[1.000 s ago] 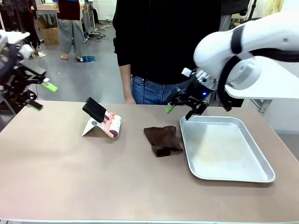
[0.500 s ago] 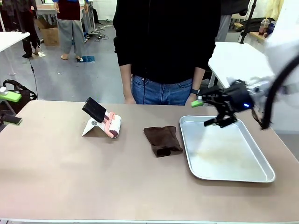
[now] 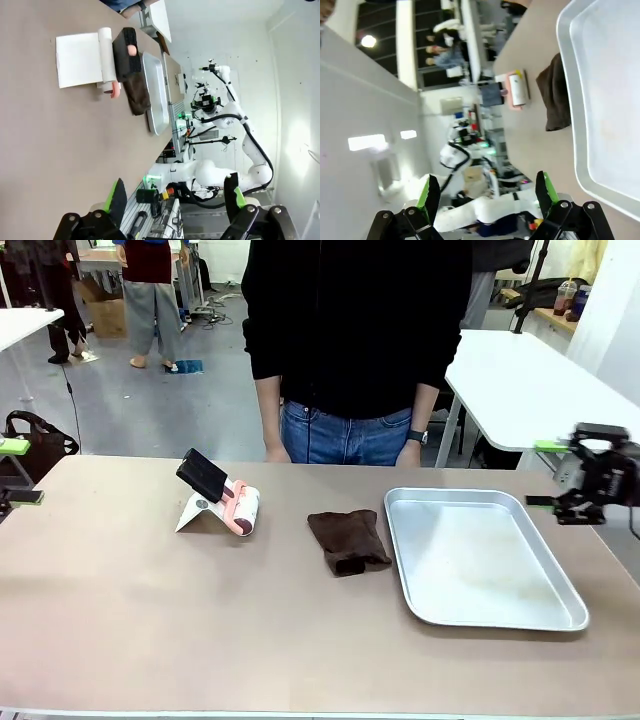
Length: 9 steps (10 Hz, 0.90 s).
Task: Clean the surface of the table.
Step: Return the Lint Roller and towel to their original positions.
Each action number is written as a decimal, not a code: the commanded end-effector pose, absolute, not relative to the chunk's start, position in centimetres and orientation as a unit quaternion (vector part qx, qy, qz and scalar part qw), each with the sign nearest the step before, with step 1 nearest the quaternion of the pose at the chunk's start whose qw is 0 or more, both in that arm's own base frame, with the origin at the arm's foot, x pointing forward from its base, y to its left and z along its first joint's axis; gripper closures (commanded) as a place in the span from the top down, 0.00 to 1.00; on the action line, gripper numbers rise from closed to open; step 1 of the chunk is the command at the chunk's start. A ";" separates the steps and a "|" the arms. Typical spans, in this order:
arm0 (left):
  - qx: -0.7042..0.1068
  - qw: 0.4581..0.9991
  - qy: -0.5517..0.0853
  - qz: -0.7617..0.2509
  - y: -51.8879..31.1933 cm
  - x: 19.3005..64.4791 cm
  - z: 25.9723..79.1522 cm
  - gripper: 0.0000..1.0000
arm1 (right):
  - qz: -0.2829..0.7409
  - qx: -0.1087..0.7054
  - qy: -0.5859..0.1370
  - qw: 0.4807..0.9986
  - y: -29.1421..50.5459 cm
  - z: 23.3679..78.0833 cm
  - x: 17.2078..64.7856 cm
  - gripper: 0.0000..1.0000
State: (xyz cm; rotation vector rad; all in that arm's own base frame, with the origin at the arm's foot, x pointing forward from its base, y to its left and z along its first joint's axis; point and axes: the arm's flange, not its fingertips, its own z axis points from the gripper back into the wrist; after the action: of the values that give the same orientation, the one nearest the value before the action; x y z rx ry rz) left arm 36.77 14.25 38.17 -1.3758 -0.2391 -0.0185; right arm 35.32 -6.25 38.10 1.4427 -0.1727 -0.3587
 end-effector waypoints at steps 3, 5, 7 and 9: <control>-0.633 0.766 -0.110 -0.009 14.2 36.8 38.2 1.00 | -0.163 0.656 -0.079 0.733 -6.2 38.1 35.3 1.00; -0.633 0.766 -0.110 -0.009 14.2 36.8 38.2 1.00 | -0.163 0.656 -0.079 0.733 -6.2 38.1 35.3 1.00; -0.633 0.766 -0.110 -0.009 14.2 36.8 38.2 1.00 | -0.163 0.656 -0.079 0.733 -6.2 38.1 35.3 1.00; -0.633 0.766 -0.110 -0.009 14.2 36.8 38.2 1.00 | -0.163 0.656 -0.079 0.733 -6.2 38.1 35.3 1.00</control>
State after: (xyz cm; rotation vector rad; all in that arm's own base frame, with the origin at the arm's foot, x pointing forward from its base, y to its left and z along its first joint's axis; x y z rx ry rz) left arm 37.23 14.57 37.96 -1.3856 -0.2389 -0.0198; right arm 35.19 -6.29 37.62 1.4434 -0.1747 -0.3283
